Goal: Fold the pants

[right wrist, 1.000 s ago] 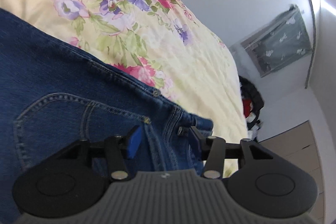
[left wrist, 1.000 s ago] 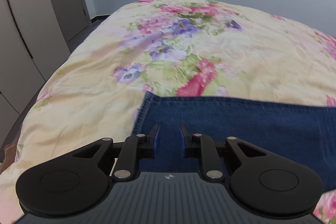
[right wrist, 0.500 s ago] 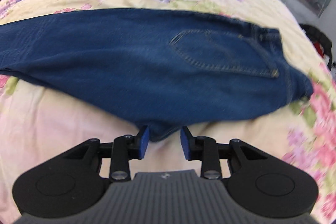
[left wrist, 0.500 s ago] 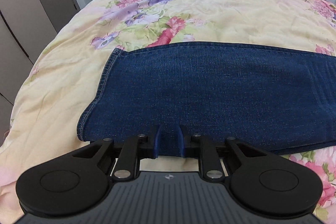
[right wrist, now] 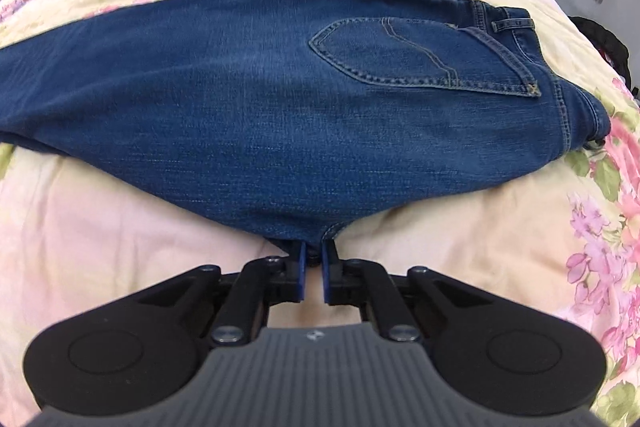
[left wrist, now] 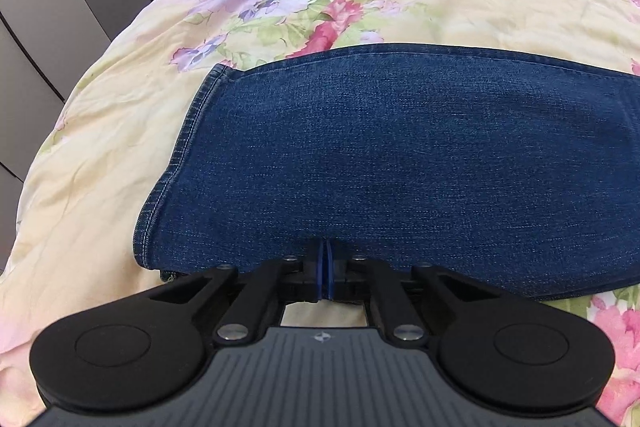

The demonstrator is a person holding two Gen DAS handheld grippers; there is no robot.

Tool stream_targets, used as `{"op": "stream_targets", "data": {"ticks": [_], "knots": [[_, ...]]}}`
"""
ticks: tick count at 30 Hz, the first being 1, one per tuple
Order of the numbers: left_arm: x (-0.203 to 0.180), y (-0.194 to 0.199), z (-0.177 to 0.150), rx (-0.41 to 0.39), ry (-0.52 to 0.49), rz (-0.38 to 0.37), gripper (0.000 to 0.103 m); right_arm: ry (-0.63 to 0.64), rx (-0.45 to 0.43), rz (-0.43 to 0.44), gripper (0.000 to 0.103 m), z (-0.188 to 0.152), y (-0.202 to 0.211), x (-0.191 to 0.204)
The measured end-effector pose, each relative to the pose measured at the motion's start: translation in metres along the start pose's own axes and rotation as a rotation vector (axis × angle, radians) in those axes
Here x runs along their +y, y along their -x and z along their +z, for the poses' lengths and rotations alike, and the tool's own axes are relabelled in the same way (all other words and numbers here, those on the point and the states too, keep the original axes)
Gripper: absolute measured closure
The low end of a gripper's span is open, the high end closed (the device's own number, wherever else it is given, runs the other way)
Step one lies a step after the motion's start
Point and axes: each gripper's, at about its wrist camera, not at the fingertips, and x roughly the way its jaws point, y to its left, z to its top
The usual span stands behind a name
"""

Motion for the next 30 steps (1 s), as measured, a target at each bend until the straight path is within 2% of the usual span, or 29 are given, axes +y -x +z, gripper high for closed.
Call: {"op": "stream_targets", "data": {"ticks": [5, 7, 10, 12, 14, 16, 20, 26, 27, 30], "knots": [[0.003, 0.016, 0.001, -0.042, 0.025, 0.014, 0.093, 0.007, 0.040, 0.020, 0.101, 0.004, 0.017, -0.004], [0.004, 0.029, -0.001, -0.087, 0.025, -0.007, 0.088, 0.048, -0.009, 0.020, 0.094, 0.005, 0.037, -0.001], [0.005, 0.041, -0.002, -0.104, 0.025, -0.013, 0.087, 0.094, -0.091, 0.082, 0.094, 0.015, 0.060, 0.010], [0.009, 0.044, -0.004, -0.105, 0.041, -0.008, 0.086, 0.118, -0.123, 0.134, 0.094, 0.030, 0.058, 0.025], [0.020, 0.046, -0.005, -0.098, 0.108, -0.022, 0.085, 0.138, -0.143, 0.176, 0.094, 0.049, 0.044, 0.044], [0.037, 0.053, -0.011, -0.103, 0.209, -0.070, 0.081, 0.136, -0.144, 0.212, 0.094, 0.069, 0.024, 0.063], [0.067, 0.059, -0.031, -0.127, 0.405, -0.185, 0.061, 0.139, -0.145, 0.218, 0.094, 0.107, -0.019, 0.090], [0.106, 0.045, -0.064, -0.119, 0.710, -0.354, 0.060, 0.137, -0.121, 0.201, 0.095, 0.157, -0.078, 0.110], [0.110, 0.042, -0.068, -0.121, 0.756, -0.378, 0.060, 0.129, -0.125, 0.195, 0.098, 0.166, -0.086, 0.110], [0.120, 0.033, -0.081, -0.128, 0.872, -0.446, 0.052, 0.101, -0.129, 0.185, 0.098, 0.192, -0.106, 0.114]]}}
